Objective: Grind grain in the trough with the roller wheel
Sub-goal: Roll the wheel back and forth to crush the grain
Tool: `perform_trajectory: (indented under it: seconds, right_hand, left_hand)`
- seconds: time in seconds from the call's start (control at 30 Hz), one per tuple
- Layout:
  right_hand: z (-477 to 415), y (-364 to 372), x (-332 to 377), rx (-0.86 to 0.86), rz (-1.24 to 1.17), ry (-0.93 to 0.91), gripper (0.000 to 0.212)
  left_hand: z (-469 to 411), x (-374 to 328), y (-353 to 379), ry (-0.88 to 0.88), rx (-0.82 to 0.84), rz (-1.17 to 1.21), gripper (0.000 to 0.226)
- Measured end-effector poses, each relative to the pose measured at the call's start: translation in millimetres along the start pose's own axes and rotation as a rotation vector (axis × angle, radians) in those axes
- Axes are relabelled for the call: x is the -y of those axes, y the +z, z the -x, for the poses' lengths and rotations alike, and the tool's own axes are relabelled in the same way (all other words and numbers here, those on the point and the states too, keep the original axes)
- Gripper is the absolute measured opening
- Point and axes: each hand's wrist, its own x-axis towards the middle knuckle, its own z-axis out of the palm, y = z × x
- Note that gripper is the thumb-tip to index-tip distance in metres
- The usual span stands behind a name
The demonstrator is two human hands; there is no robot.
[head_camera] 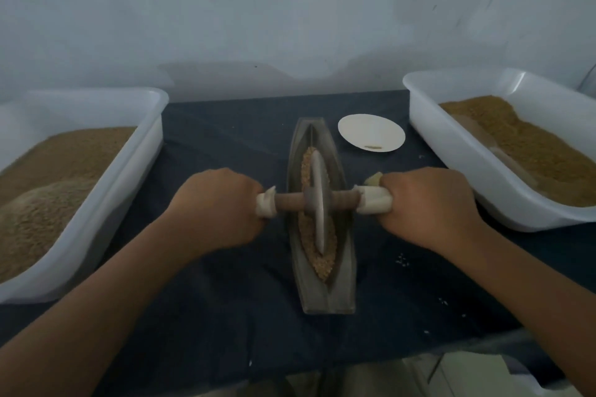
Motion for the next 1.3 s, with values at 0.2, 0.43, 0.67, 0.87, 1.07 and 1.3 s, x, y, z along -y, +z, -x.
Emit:
perform_trajectory:
  seconds: [0.2,0.43,0.67,0.87,1.07,1.3]
  right_hand:
    - [-75.2,30.6,-8.3,0.082,0.033,0.198,0.025]
    - [-28.9,19.4,-6.3,0.083,0.054,0.142,0.021]
    - [-38.0,15.9,-1.7,0.012,0.116,0.099,0.028]
    - [-94.7,18.5,-5.7,0.12,0.085,0.173,0.033]
    - [-17.2,6.8,-8.4,0.156,0.05,0.032,0.031]
    - [-87.5,12.9,-0.3,0.156,0.172,0.121,0.022]
  left_hand:
    - [-84.9,2.8,-6.5,-0.176,0.073,-0.016,0.036]
    - [-39.5,-5.7,-15.1,-0.034,0.016,-0.073,0.031]
    - [-45.2,1.7,8.3,-0.142,0.052,-0.02,0.034]
    - [-92.9,-0.4,-4.3,-0.246,0.067,0.017,0.036]
    - [-9.6,-10.3,-2.3,-0.044,-0.143,-0.138,0.036]
    - [-75.0,1.0,8.9,-0.283,0.072,0.05,0.031]
